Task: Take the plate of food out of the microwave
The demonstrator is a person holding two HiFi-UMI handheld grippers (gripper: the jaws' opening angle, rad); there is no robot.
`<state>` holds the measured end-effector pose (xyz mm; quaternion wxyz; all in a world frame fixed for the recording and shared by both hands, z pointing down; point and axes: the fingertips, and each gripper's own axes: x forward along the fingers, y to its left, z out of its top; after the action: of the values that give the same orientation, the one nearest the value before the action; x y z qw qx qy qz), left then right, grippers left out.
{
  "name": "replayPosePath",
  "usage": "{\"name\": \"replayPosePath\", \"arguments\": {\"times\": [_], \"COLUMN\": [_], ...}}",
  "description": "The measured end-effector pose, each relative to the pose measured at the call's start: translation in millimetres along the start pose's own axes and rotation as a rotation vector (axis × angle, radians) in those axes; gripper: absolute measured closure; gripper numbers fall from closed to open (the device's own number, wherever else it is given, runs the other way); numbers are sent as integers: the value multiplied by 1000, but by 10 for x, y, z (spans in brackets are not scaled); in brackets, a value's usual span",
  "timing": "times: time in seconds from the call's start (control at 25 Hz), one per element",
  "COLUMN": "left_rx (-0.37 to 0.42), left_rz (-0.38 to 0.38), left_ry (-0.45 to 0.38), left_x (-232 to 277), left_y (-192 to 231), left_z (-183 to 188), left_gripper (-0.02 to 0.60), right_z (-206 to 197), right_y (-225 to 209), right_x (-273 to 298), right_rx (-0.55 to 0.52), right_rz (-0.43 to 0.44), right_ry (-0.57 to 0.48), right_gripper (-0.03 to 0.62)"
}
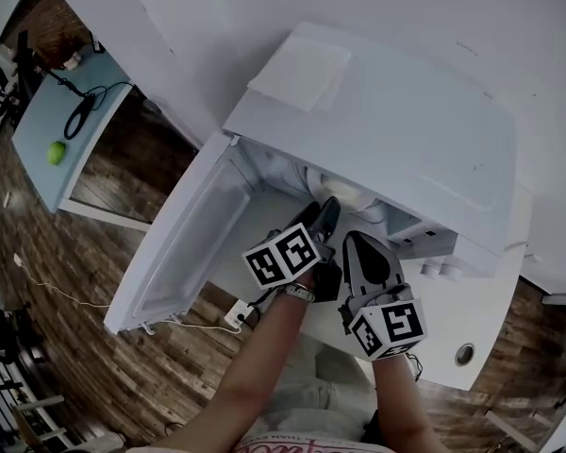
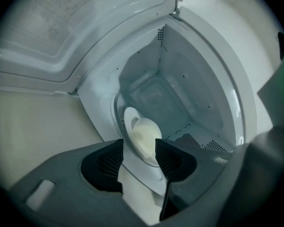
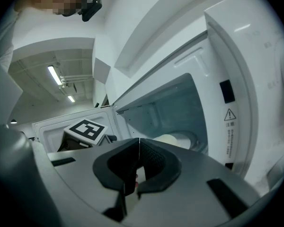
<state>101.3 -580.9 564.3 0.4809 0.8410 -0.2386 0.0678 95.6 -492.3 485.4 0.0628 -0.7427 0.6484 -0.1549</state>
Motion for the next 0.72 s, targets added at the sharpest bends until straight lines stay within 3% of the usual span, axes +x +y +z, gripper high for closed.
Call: {"name": "replayPosePath", "arguments": {"times": [0.44,0.56,0.72], "left_rx": [-43,-81,-149], "left_rz": [248,265,227], "left_ry": [117,148,182], "left_x": [110,109,63], "left_y": [195,211,216], "left_z": [-23,-46,-69], "left_gripper": [380,380,398], "right_z": [151,191,220], "right_y": [-6,-37,-68], "right_x": [86,80,63], "right_rx": [-31,-33,-38], "right_rz": [9,2,-5], "right_ry": [-20,-24,-22], "right_gripper": [580,580,580]}}
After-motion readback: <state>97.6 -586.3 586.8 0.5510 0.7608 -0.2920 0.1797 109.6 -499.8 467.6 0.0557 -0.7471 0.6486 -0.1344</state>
